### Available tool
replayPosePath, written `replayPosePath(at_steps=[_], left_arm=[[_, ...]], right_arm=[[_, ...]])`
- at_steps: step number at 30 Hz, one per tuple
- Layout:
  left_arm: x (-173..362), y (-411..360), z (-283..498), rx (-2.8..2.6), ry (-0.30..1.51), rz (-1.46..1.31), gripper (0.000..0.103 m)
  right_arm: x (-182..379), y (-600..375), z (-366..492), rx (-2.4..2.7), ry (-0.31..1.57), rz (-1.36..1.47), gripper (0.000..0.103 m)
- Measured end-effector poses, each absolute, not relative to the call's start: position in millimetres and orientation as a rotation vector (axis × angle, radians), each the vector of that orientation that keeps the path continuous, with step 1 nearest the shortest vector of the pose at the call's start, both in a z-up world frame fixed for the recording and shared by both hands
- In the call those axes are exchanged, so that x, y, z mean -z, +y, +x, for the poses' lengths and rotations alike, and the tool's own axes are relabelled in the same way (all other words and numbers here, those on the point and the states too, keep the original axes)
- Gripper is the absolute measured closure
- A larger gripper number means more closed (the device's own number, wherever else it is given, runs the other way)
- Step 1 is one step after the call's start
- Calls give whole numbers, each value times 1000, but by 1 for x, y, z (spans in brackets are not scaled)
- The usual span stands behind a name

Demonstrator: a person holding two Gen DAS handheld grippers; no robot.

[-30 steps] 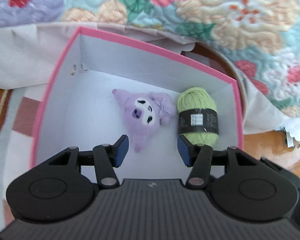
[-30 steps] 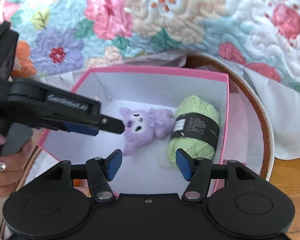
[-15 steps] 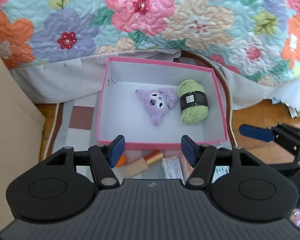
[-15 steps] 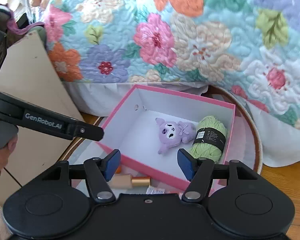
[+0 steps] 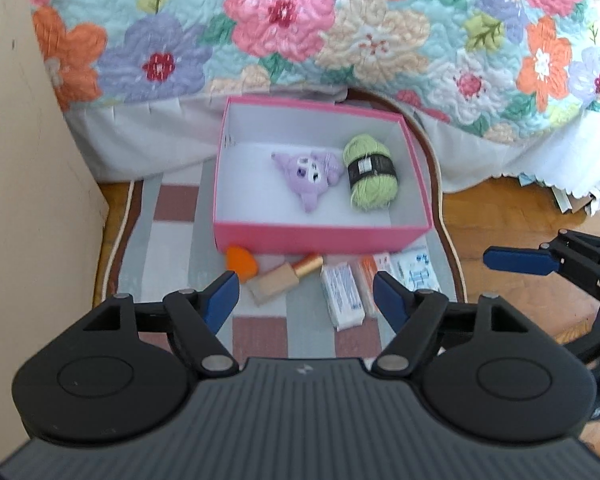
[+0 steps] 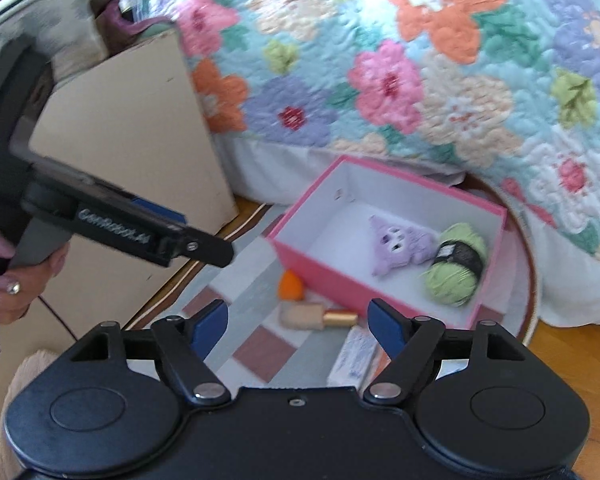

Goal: Organize objects
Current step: 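Lower the left tool onto the gold-capped foundation bottle and close it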

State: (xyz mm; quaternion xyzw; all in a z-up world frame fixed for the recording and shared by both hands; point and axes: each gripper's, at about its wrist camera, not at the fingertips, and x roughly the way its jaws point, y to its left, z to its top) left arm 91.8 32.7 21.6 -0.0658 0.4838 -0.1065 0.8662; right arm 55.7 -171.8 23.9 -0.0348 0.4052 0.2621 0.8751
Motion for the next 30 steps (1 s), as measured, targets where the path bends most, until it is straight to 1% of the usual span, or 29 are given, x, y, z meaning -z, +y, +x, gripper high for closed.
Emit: replayPosePath(at_steps=[4,10,17,19,20,23,24,26,28,30], left_arm=[[4,39,89,241,1046,-162,30],[52,45,104,257,1093,-153,30],[108,69,134,281,1098,-321,33],[122,75,141,280,1095,-370,38],[129,77,144,279,1092,-387,39],[146,84,151,285,1063,-436,47],[152,84,153,300,1052,-437,53],[158,82,155,326,1025,-400,57],[165,78,158,349,1018,-362,63],[172,77,162,363,1015,-360,64]], right_arm=[[0,-158,43,-593,850,-118,21],[38,-134,48,-600,902,-146,21],[80,-114,74,-589,916,-131,21],[95,-110,82,-583,909,-132,22],[103,-107,88,-578,911,-130,23],[128,-99,101,-556,952,-136,28],[135,-98,104,-549,957,-129,28],[148,-96,110,-539,958,-101,30],[160,-95,115,-528,957,-57,31],[170,-95,120,-510,966,-6,33]])
